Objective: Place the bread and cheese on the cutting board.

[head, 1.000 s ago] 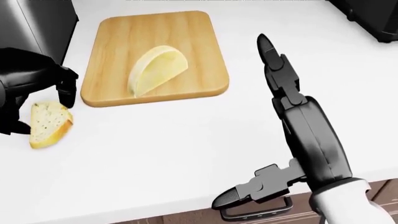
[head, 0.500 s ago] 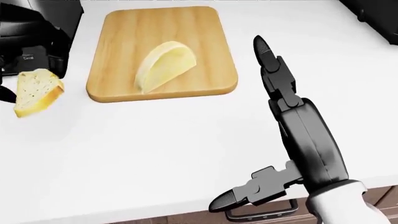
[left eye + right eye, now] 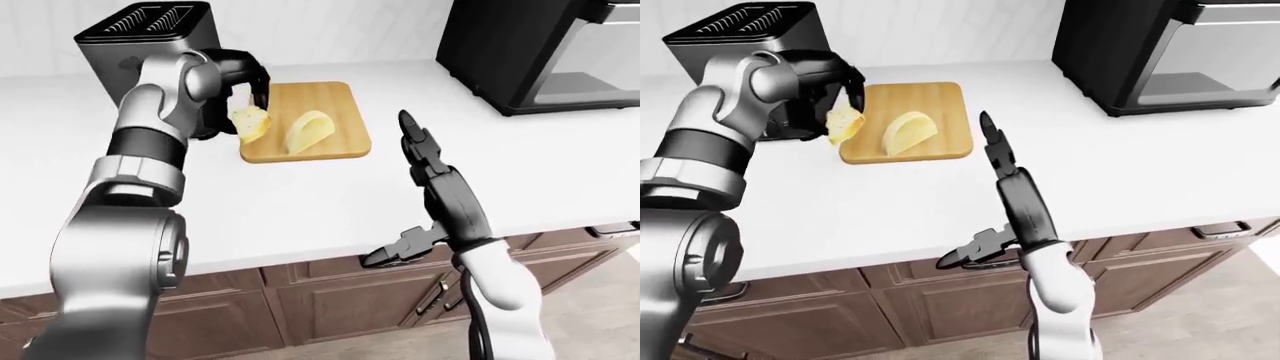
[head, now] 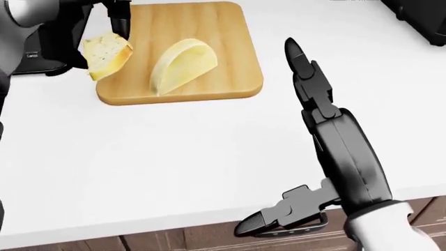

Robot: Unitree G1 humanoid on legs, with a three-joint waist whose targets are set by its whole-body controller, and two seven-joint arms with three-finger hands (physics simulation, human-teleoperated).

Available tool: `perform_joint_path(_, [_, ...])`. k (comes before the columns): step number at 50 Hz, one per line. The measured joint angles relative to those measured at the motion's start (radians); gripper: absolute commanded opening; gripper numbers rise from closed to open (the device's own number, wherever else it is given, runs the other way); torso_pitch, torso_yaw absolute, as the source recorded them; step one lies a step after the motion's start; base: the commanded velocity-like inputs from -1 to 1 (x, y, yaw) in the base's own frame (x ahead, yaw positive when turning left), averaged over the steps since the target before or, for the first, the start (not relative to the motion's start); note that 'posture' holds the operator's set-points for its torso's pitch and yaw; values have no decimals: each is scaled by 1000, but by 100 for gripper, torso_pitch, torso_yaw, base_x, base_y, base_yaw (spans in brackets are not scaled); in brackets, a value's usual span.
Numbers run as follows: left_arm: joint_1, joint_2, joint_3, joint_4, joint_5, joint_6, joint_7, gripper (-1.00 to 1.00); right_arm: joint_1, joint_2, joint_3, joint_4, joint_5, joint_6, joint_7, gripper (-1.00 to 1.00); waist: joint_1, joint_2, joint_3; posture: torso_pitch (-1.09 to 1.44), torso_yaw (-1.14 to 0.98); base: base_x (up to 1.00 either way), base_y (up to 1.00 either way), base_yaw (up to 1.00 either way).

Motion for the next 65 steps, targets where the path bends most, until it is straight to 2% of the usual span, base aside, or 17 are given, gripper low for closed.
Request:
perform_joint_path(5, [-35,-27,-10,50,10,45,70,-100,-2,0,1,0,-1,1,3,100,0,-1,-2,0,0,0,0,0])
perform_joint_path(15, [-58,-91,-25,137,33,166,295,-88,16,1,-7,3,9,-12,-1,100,-3,-2,-9,0,0,0,0,0])
perform_joint_path(16, [-55,-97,-28,142,35,174,316,-88,17,2,-7,2,9,-12,-1,100,-3,-2,-9,0,0,0,0,0])
perform_joint_path(17, [-51,-104,-32,148,38,181,342,-97,20,2,-7,2,11,-13,-2,100,-4,-2,-9,0,0,0,0,0])
perform_joint_path(21, [-26,-134,-28,159,40,199,427,-98,27,1,-7,7,15,-21,-6,100,-4,-3,-11,0,0,0,0,0])
perform_joint_path(28, [-31,-164,-30,179,16,209,525,-88,38,2,-7,20,25,-37,-14,100,-7,-6,-10,0,0,0,0,0])
perform_joint_path(30, [-36,-165,-33,177,16,213,556,-74,43,2,-8,23,28,-40,-16,100,-8,-5,-11,0,0,0,0,0])
perform_joint_path(40, [-30,-161,-51,186,57,215,626,-73,51,3,-4,7,31,-39,-21,100,-9,1,-15,0,0,0,0,0])
perform_joint_path(45, [0,-161,-89,216,134,238,722,-74,58,0,-7,-3,34,-38,-18,100,-12,2,-17,0,0,0,0,0])
perform_joint_path(56, [36,-184,-80,221,237,243,803,-69,64,1,-7,5,38,-43,-23,100,-15,2,-18,0,0,0,0,0])
perform_joint_path(60, [48,-189,-80,222,256,238,805,-46,64,-1,-12,7,41,-45,-23,100,-16,5,-18,0,0,0,0,0])
perform_joint_path(62, [56,-193,-79,221,263,237,804,-15,62,-1,-13,5,41,-41,-23,100,-16,5,-19,0,0,0,0,0])
perform_joint_path(63, [59,-194,-79,222,266,236,803,10,61,-2,-12,4,40,-40,-23,100,-16,6,-19,0,0,0,0,0])
perform_joint_path(65, [62,-194,-79,225,272,236,798,95,60,-2,-10,1,40,-38,-22,100,-17,5,-18,0,0,0,0,0])
